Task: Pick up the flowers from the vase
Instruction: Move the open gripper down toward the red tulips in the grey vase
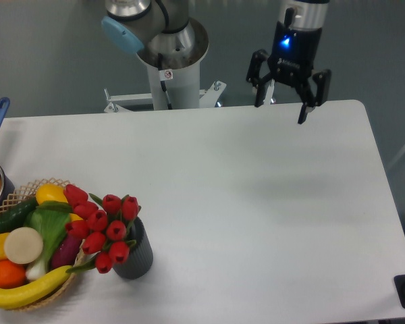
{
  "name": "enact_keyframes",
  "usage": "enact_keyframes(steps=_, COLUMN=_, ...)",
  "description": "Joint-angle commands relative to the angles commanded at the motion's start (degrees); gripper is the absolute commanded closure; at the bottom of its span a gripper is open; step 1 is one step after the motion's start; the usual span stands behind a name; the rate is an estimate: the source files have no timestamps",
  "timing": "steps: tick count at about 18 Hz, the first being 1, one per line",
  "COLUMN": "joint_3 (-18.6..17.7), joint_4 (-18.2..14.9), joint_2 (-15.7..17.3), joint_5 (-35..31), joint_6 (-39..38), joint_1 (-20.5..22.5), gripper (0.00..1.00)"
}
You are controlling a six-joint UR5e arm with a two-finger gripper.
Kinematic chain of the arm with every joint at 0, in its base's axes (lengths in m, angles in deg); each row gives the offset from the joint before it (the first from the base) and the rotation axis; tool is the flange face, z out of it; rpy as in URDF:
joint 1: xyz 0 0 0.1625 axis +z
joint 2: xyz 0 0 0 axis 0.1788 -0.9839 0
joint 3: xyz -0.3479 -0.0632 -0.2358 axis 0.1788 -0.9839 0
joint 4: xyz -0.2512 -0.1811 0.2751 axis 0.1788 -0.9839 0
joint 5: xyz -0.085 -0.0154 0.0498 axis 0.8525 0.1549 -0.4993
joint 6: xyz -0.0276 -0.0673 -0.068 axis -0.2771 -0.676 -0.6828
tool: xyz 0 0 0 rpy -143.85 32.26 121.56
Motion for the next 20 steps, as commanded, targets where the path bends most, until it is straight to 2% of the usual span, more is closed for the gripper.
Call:
enact_keyframes(steps=3, joint_3=-0.1, joint_4=6.6, joint_2=-2.5, joint_5=0.0, joint_6=-9.0, joint_1=-4.0, gripper=0.00)
enact_keyframes(steps=8, joint_3=-0.1, joint_4=13.8, joint_2=-5.9, joint_5=-0.1, joint_6=-19.3, joint_1=-8.7, gripper=0.00)
enact_keyframes(steps=12, joint_3=-0.2, joint_4=15.3, joint_2=-7.9, joint_5=0.3, joint_6=-19.0, joint_1=-11.5, gripper=0.00)
enact_keyframes(steps=16, joint_3=-0.8, joint_4=20.2, joint_2=-10.6, joint_5=5.3, joint_6=-19.0, joint_1=-14.9, gripper=0.00)
enact_keyframes(steps=20, joint_3=-1.5, joint_4=20.2, joint_2=-11.3, joint_5=12.0, joint_6=-18.9, joint_1=-15.8, gripper=0.00)
